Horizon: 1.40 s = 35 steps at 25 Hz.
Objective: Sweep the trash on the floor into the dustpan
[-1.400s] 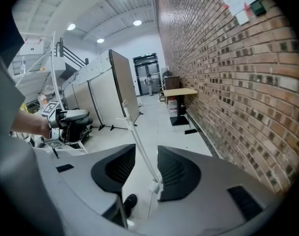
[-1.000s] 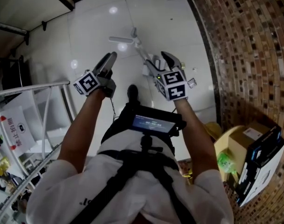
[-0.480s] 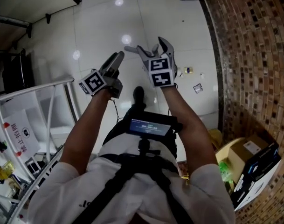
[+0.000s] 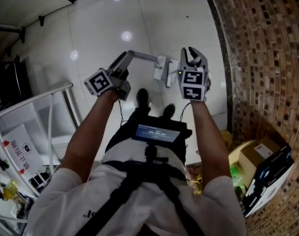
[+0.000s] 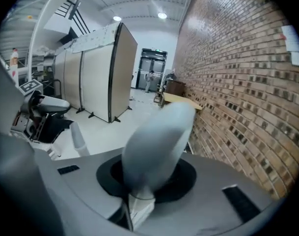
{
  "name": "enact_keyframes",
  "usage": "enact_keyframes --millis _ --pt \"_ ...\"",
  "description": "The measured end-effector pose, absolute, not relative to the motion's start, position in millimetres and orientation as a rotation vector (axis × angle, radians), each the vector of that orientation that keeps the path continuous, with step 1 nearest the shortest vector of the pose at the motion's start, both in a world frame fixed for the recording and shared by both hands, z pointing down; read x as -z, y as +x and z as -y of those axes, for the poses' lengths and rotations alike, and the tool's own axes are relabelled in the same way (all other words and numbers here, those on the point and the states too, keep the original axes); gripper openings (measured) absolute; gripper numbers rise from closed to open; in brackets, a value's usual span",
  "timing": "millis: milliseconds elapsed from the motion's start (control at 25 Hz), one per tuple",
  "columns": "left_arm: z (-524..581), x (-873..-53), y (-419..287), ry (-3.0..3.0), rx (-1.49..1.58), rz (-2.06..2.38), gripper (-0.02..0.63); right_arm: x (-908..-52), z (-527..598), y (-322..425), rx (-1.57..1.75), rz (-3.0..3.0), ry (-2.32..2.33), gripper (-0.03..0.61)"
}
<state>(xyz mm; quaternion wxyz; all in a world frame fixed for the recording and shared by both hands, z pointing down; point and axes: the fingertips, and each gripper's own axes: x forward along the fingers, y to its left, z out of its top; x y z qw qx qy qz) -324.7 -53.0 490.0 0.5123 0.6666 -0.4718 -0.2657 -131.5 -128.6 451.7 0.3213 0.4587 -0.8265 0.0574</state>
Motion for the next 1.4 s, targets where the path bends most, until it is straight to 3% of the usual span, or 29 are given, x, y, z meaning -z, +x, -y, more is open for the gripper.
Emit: enact_keyframes --millis 240,520,560,680,1080,1400 --pt "80 -496 -295 1.586 0.711 1.034 0.305 -493 144 -51 -0.4 2.076 1.285 0.024" --pt "108 -498 -262 1.525 0.822 0.876 0.284 -460 131 14 -0.393 2.146 1.213 0.005" --pt "111 -496 -258 1.527 0.835 0.862 0.235 -454 129 23 -0.381 2.152 1.202 0.005" --pt "115 -494 -251 1.528 0.867 0.855 0.003 -446 127 54 -0.355 2.143 1.188 0.003" --pt "110 -488 -213 1.601 0.812 0.794 0.003 -467 124 125 -0.286 2.038 1.255 0.003" --pt "109 -477 -202 1.585 0.856 0.731 0.003 -422 102 162 -0.259 2.035 1.381 0.003"
